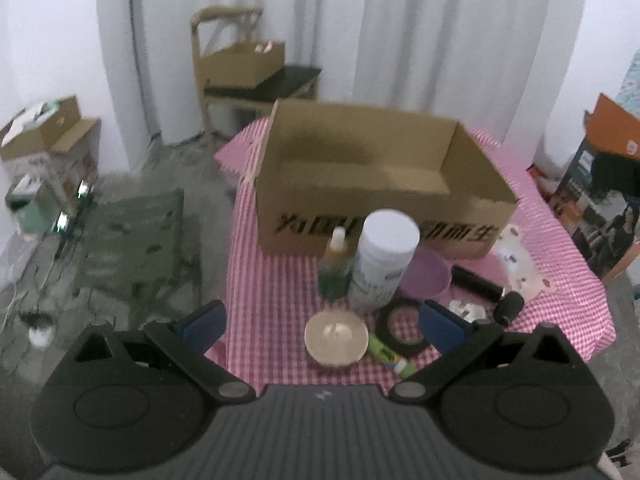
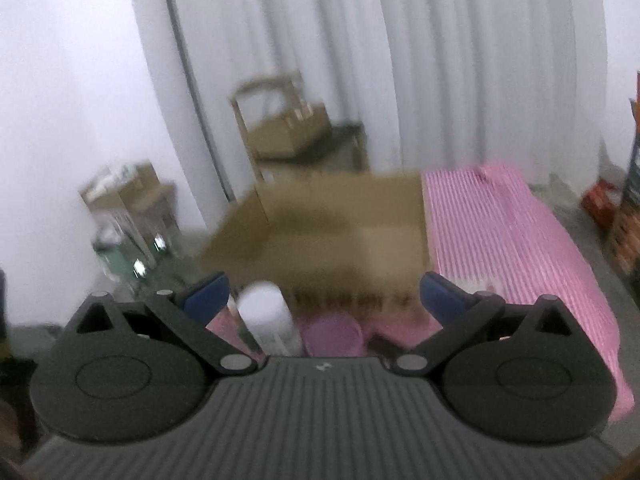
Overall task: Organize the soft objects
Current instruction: 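Move the right tool down onto the gold-lidded round jar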
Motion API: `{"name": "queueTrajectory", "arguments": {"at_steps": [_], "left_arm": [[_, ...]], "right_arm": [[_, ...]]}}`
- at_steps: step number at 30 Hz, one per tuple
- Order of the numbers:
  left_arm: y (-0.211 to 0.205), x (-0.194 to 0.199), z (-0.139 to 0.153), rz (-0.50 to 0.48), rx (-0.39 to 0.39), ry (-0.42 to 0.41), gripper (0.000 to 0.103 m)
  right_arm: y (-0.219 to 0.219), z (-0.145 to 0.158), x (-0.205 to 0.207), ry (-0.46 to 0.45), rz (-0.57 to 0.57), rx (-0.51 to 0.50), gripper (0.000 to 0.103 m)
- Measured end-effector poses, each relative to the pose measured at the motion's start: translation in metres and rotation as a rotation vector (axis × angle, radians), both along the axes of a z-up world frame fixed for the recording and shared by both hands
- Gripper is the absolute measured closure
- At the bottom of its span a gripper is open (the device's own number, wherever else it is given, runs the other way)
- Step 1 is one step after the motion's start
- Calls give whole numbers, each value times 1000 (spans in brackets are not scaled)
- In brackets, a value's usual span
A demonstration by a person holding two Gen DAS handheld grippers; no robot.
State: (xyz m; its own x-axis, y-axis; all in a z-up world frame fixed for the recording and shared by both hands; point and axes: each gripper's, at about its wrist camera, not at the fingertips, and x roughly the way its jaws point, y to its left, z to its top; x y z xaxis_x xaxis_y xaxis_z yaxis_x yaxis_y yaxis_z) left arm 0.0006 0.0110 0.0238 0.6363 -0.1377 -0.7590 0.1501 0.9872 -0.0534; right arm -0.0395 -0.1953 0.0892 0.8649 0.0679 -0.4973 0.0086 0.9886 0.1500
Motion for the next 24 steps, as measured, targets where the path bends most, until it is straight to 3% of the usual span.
{"name": "queueTrajectory", "arguments": {"at_steps": [4, 7, 11, 16, 24], "left_arm": [[-2, 0, -2, -43, 14, -63, 3], [-6, 1, -7, -83, 26, -76, 3], [-12, 6, -19, -148, 64, -28, 3], [-16, 14, -38, -210, 80, 47, 16], [-17, 29, -65, -278, 113, 105, 35]], "right_arm": [[1, 3, 8, 4, 38, -19, 1], [3, -6, 17, 52, 83, 25, 1], [12, -25, 29, 135, 147, 76, 1], [31, -57, 47, 264, 212, 164, 3], [54, -103, 86, 436, 259, 265, 29]]}}
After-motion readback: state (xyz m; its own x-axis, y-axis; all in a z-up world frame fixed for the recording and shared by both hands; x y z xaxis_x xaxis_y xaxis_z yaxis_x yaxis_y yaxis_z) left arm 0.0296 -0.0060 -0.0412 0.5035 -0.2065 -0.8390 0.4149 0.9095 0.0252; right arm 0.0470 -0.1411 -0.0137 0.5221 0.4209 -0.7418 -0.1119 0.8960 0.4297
